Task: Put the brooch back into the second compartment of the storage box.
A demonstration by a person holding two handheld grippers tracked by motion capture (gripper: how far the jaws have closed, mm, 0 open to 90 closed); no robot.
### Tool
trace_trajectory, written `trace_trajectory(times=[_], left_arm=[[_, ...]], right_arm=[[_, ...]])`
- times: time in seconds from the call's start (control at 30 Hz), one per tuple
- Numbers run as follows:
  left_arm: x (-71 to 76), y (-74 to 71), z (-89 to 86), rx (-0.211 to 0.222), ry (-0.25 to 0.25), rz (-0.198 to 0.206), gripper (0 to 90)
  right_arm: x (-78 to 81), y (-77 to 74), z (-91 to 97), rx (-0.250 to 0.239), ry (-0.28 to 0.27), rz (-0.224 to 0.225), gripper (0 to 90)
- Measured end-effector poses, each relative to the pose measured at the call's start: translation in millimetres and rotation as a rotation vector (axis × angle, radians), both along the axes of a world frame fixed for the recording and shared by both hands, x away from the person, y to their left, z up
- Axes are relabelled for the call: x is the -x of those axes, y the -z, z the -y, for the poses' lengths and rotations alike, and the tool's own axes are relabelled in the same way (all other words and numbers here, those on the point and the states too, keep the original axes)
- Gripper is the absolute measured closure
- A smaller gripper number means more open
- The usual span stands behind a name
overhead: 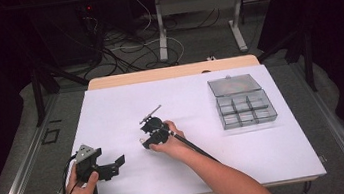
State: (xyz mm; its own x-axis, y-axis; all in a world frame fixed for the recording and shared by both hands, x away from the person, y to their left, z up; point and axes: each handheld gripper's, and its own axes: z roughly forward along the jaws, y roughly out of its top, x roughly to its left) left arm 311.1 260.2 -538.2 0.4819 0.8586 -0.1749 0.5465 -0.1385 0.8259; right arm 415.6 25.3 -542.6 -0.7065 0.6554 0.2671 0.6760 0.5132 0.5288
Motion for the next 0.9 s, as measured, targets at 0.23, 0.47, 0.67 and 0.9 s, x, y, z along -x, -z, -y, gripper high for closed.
trace_trajectory(times=[0.23, 0.47, 0.67, 0.9], left_arm=[[0.0, 0.0, -0.1, 0.0, 0.0, 0.0, 1.0], [0.0, 0.0, -0.3, -0.002, -0.001, -0.001, 1.0], [0.0, 0.1, -0.3, -0.002, -0.001, -0.001, 1.0], [0.0, 0.0, -0.3, -0.001, -0.002, -0.001, 1.0]], right_arm=[[-0.6, 1.9, 0.0, 0.016, 0.0, -0.005, 79.3], [-0.8, 1.9, 0.1, 0.017, 0.0, -0.004, 80.3], [-1.5, 1.8, 1.0, 0.015, -0.02, 0.015, 80.5], [0.6, -2.5, 1.5, 0.004, -0.012, 0.01, 80.6]])
